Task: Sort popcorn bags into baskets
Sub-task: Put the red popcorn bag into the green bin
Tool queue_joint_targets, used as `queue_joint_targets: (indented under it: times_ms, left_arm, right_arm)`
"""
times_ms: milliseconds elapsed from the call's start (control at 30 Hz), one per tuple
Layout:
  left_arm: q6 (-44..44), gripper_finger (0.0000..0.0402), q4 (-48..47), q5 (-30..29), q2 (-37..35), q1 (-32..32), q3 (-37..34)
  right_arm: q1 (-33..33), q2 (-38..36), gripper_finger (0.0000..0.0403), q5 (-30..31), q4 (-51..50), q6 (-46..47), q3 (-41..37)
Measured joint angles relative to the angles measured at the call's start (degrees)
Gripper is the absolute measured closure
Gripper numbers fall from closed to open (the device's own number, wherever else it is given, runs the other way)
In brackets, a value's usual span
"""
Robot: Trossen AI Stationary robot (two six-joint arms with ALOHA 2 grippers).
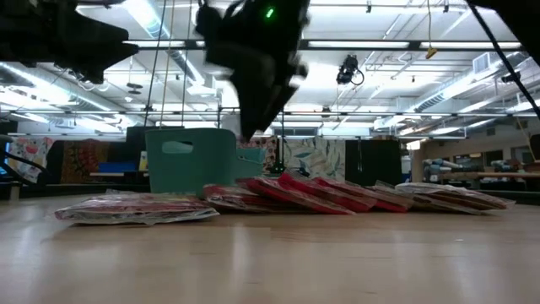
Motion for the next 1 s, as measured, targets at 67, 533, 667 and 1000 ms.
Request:
queue_joint_targets:
  times_ms: [67,533,667,1000]
  left_arm:
    - [-1.5,0.0226,-0.9,-0.1,3.0,0.1,1.2]
    - [-5.3,0.0249,-2.2,0.4,35.9,3.6,12.5]
    - [-2.9,0.0249,-2.6,4.7,43.8,4.8,16.0]
    - [-0.5,0.0249,-5.1,10.0,62.1,6.5,25.5]
  right_arm:
    - [1.0,-1.6,0.0192,3.6,-5.3,2.3,0.1]
    - [5.4,-5.3,0.0198,11.1,-15.7,8.0,-7.0]
    - [5.3,-11.6,0.0208,11.4,-12.4,10.0,-16.0]
    - [5.5,-30.5,0.0226,12.5,13.7,6.8,-43.1]
